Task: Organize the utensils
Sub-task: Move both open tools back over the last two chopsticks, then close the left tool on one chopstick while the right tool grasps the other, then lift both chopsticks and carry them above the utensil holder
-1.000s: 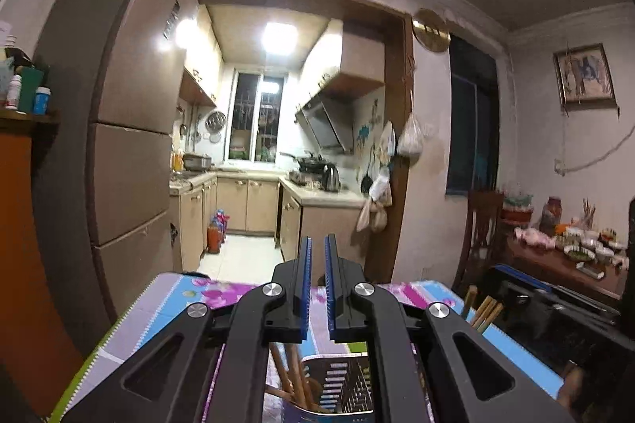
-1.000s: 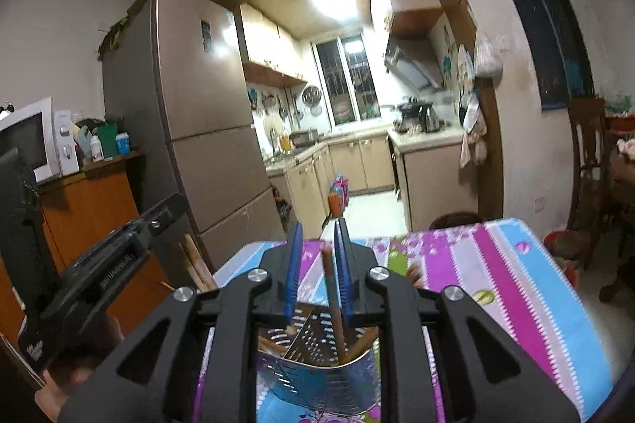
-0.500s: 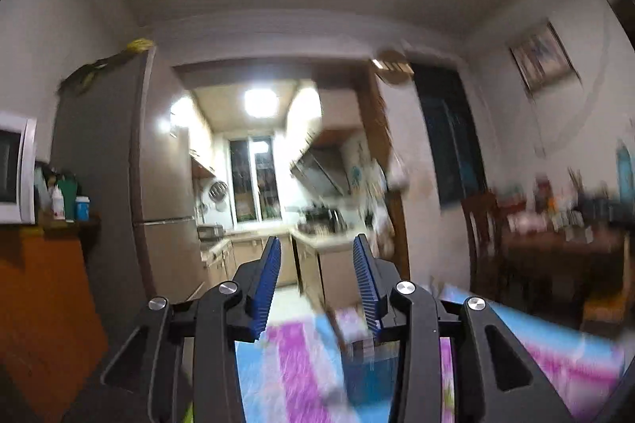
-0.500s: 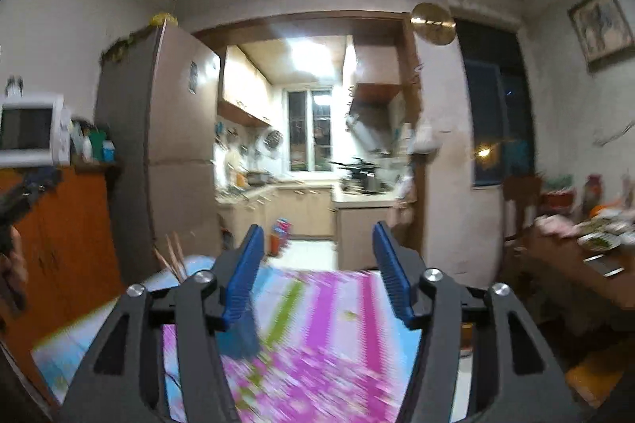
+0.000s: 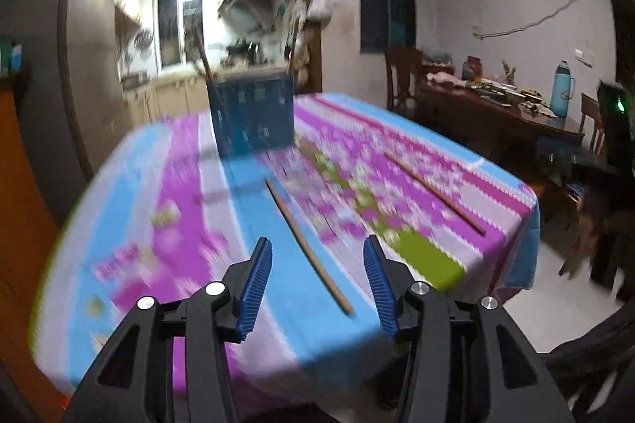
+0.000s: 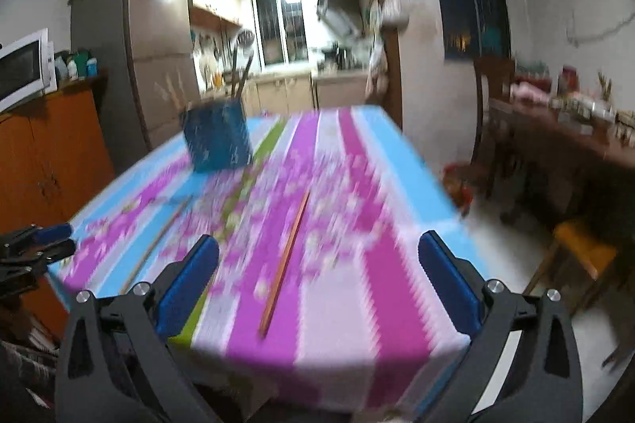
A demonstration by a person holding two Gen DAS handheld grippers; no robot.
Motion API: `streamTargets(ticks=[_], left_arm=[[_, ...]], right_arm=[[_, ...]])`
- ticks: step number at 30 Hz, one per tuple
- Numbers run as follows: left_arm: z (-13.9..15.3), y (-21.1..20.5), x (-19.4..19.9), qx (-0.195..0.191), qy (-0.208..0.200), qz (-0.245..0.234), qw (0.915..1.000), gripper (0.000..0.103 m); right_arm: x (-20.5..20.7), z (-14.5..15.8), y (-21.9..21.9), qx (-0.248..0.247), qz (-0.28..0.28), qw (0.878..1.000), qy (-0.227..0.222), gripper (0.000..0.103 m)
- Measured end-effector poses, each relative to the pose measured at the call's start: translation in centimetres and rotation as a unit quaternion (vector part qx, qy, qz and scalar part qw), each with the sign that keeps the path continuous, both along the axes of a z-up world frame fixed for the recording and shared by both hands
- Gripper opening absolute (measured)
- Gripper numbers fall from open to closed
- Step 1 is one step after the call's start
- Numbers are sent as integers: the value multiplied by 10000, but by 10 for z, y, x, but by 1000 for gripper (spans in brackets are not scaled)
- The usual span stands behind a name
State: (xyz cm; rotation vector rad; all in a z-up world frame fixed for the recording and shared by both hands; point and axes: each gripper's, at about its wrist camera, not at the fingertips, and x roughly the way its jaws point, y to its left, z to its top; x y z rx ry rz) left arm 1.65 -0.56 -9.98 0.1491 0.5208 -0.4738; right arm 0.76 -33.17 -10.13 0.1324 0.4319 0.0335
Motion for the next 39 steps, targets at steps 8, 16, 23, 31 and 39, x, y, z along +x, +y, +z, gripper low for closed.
streamTargets(ticks=[8, 16, 23, 31, 39], left_arm=[[-47, -27, 14, 338, 350, 292, 9984, 64], [-62, -31, 13, 276, 193, 541, 9980, 57], [-64, -32, 11, 209, 27, 583, 9981, 44], [-64, -29, 9, 221, -99, 775, 9967, 15], [-62, -21, 12, 177, -120, 873, 9960, 8]], right_arm=[[-10, -51, 57, -515, 134, 9983, 245, 87], [-4, -69, 72, -718, 318, 9964, 333, 41], [7, -74, 60, -474, 347, 9973, 437, 29], [4, -76, 53, -285, 276, 9985, 367, 9], [3, -75, 53, -123, 173, 9992, 334, 6]])
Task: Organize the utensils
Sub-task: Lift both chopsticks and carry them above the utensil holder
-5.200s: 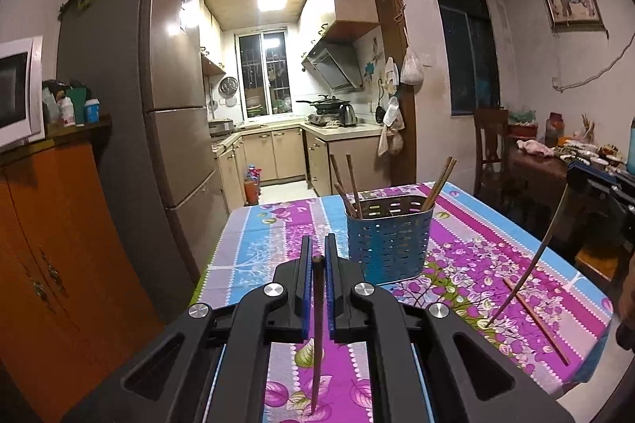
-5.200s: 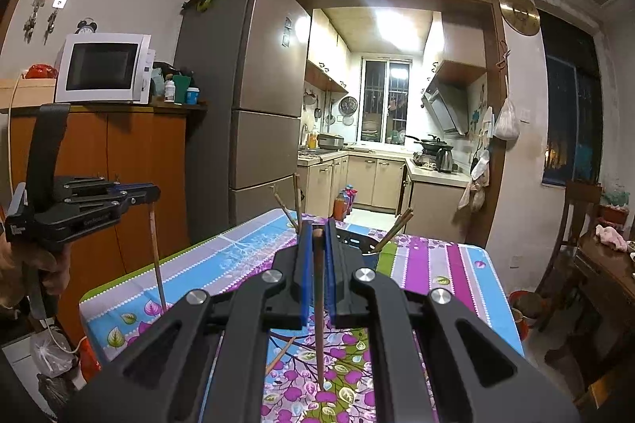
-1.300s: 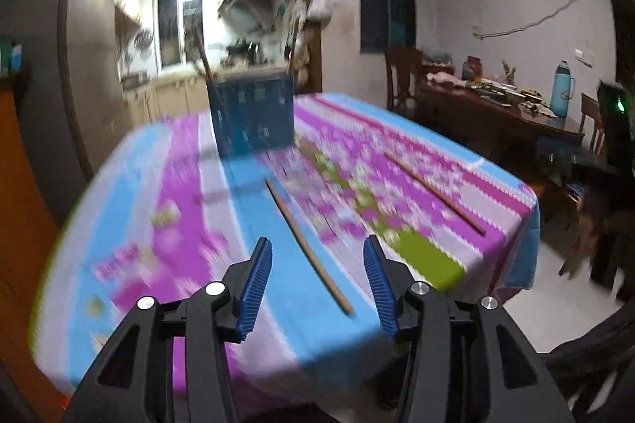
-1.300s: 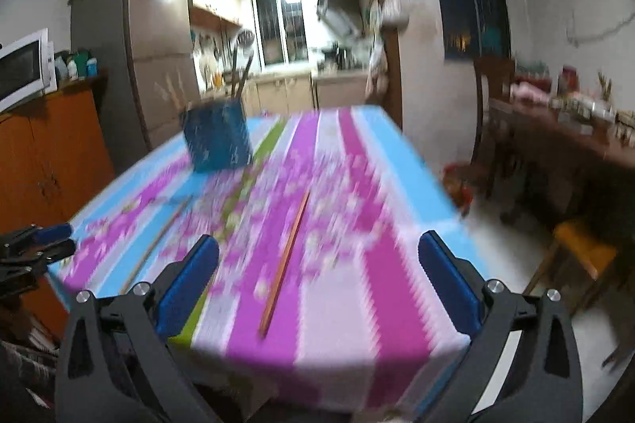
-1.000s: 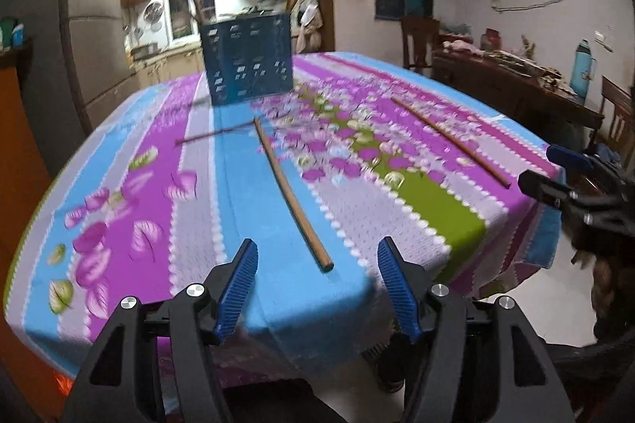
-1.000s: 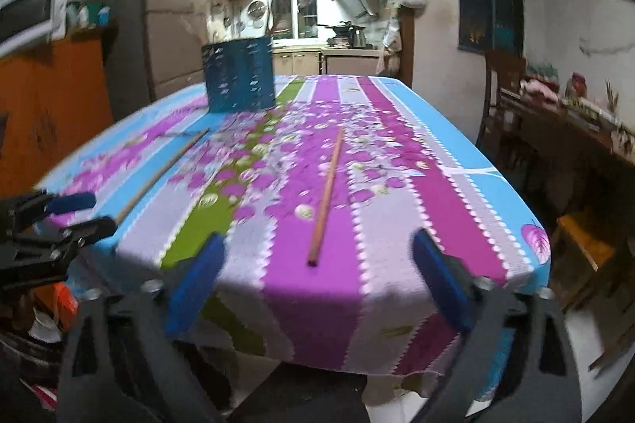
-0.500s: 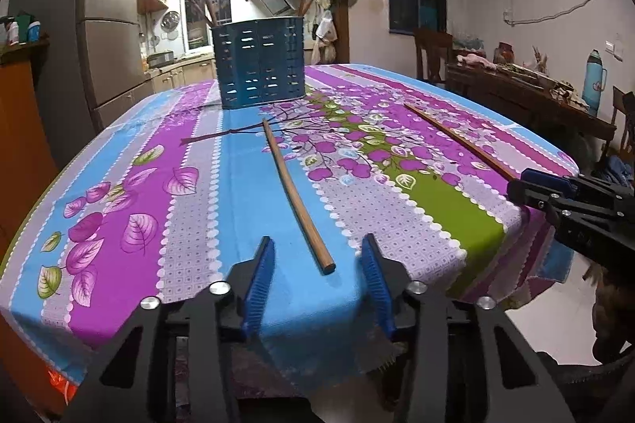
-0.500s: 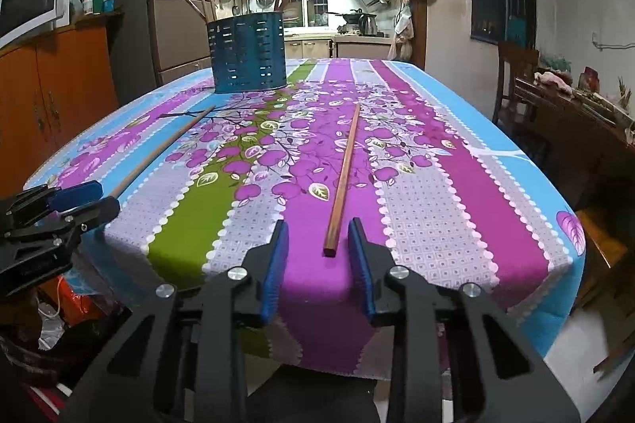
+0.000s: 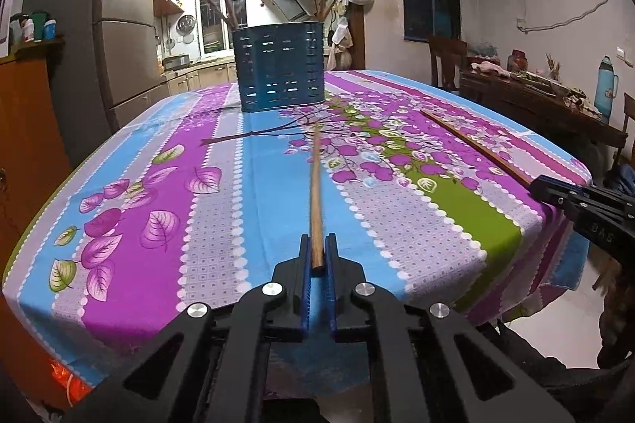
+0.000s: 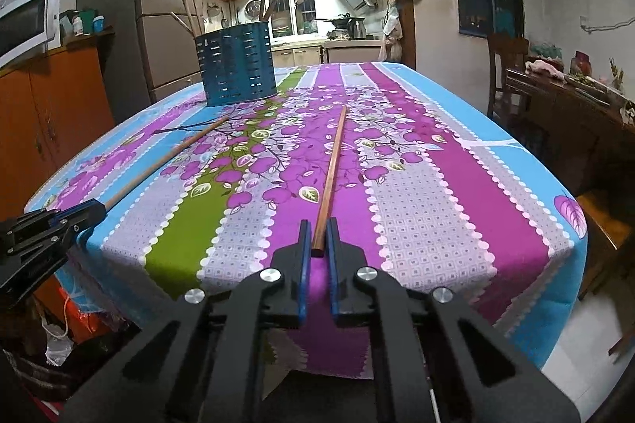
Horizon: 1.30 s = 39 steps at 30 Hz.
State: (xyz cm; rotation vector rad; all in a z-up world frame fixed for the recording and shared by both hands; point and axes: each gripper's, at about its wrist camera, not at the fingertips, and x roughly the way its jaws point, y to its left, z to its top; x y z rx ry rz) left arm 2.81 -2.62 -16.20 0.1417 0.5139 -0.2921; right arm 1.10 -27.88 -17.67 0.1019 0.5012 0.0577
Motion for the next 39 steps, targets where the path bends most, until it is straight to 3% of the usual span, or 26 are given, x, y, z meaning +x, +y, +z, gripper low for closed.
streamTargets(ticks=[12, 18, 31, 39], left_arm=[[26, 14, -11, 225, -681, 234, 9972, 8], [44, 24, -9, 209, -781, 330, 9962, 8], [117, 49, 3, 174, -1484, 597, 9870, 8], [158, 52, 21, -36, -1711, 432, 9843, 8]], right_arm=[[1, 39, 9, -288, 145, 9983, -486, 5], [5, 64, 16, -436, 279, 9955, -789, 5], [23, 126, 39, -575, 719, 9856, -1415, 5], [45, 161, 47, -485, 1020, 9798, -1649, 5]])
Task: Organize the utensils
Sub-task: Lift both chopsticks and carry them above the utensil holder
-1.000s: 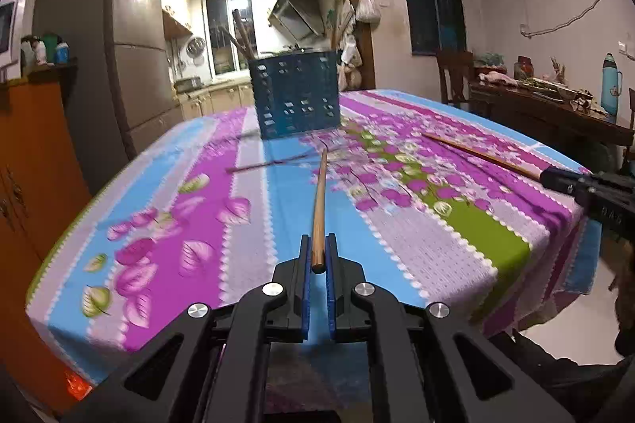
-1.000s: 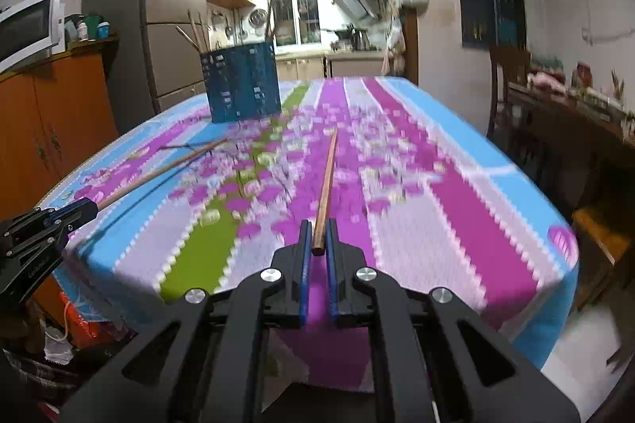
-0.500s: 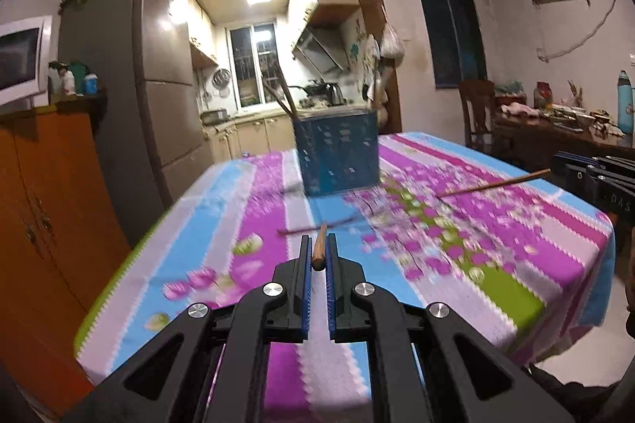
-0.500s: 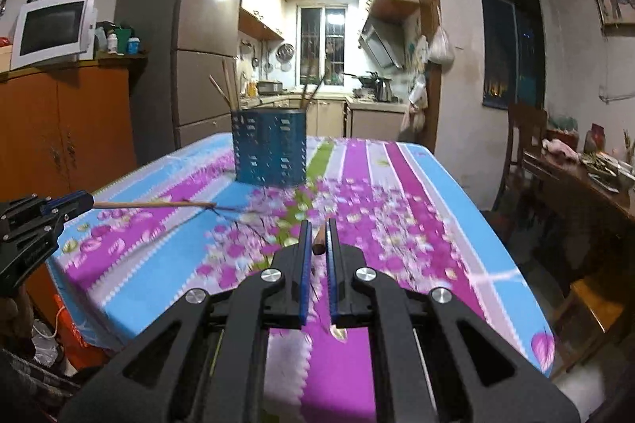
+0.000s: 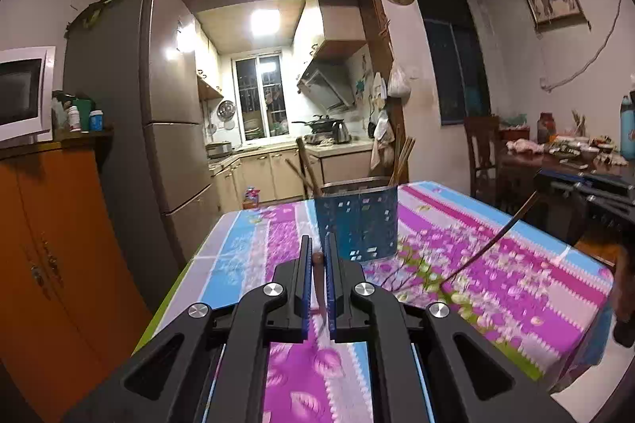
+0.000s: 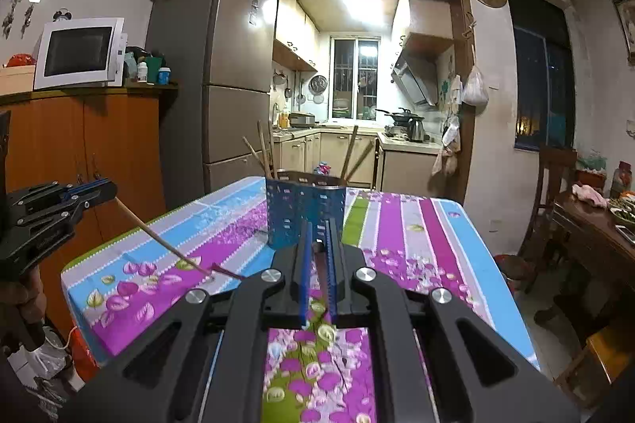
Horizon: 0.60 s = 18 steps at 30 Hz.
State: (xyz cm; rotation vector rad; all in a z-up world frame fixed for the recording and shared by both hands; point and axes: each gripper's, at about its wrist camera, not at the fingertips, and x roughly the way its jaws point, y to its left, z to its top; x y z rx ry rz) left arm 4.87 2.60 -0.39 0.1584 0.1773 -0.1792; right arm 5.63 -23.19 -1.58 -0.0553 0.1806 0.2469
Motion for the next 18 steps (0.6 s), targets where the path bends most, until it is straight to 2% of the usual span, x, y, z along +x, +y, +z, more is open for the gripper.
streamTargets(ticks=[7, 10, 14, 18], left_arm=[[28, 1, 22, -196, 43, -165, 9997, 8], [39, -3, 31, -149, 29, -148, 9998, 8], [48, -7, 51, -179, 221, -74, 9996, 8], [50, -14, 64, -33, 259, 120, 9996, 8]], right_arm=[[18, 19, 8, 49, 162, 9999, -11, 5], [26, 28, 11, 121, 238, 9996, 18, 5], [36, 38, 14, 222, 317, 9992, 68, 5], [44, 44, 19, 221, 382, 9990, 116, 5]])
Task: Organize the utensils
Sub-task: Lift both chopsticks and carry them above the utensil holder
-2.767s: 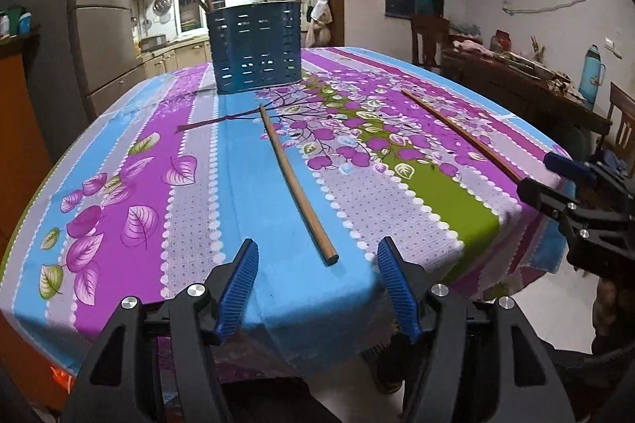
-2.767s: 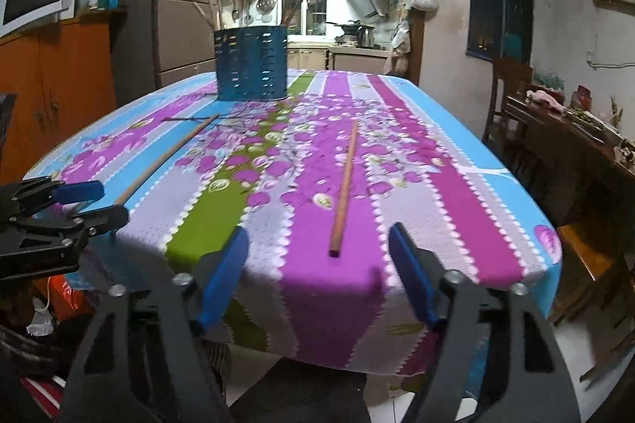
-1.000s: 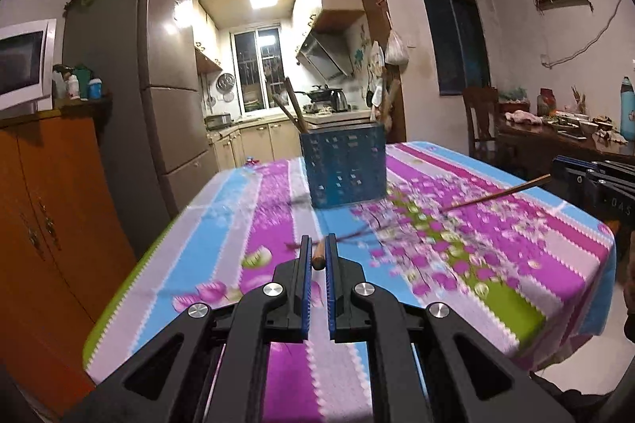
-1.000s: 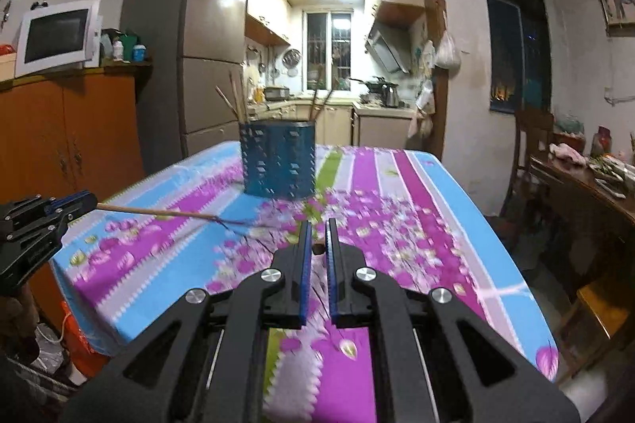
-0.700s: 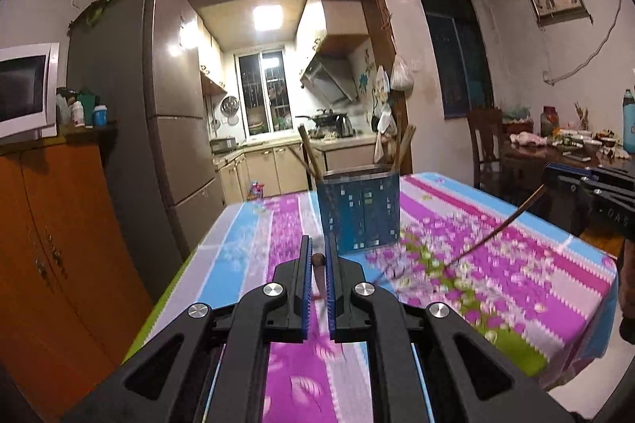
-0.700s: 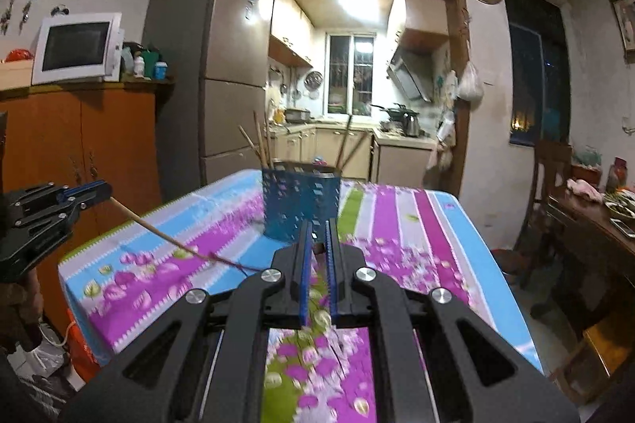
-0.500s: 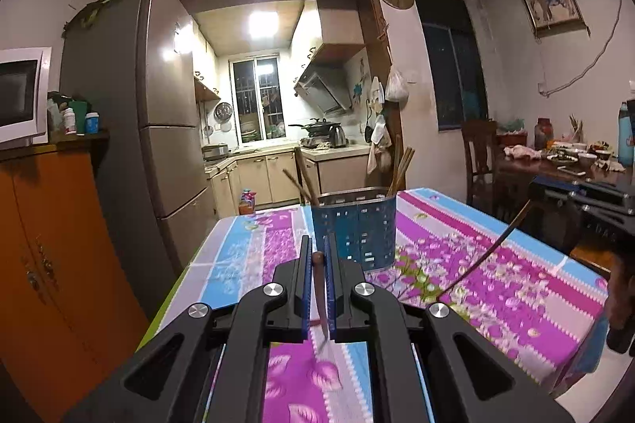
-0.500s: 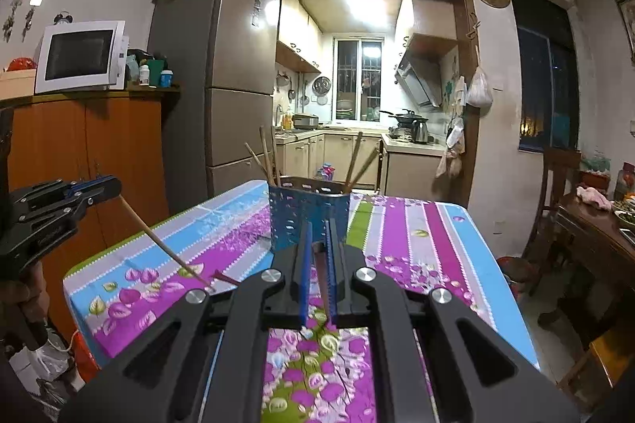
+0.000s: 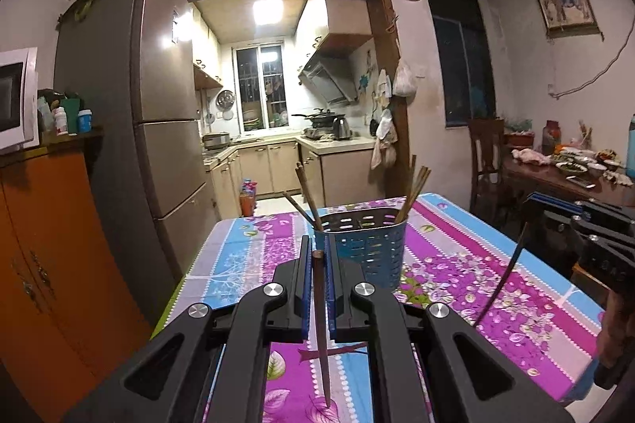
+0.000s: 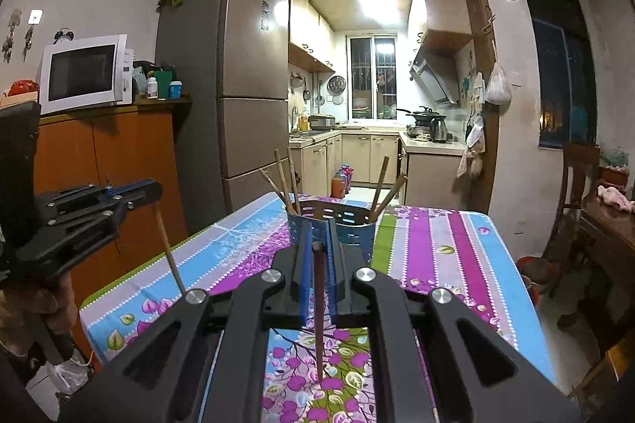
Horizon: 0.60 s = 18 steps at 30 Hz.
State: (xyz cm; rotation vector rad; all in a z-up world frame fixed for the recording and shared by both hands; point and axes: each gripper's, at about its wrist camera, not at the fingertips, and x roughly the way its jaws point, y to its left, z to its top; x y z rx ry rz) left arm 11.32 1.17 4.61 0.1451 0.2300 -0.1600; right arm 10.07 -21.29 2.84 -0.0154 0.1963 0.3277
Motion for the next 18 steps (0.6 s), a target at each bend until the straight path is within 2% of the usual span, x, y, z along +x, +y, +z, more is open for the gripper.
streamTargets(ticks=[18], left_arm=[[-4, -12, 13, 360, 16, 228, 9991, 8]], right_arm=[[16, 5, 13, -276, 67, 9995, 104, 5]])
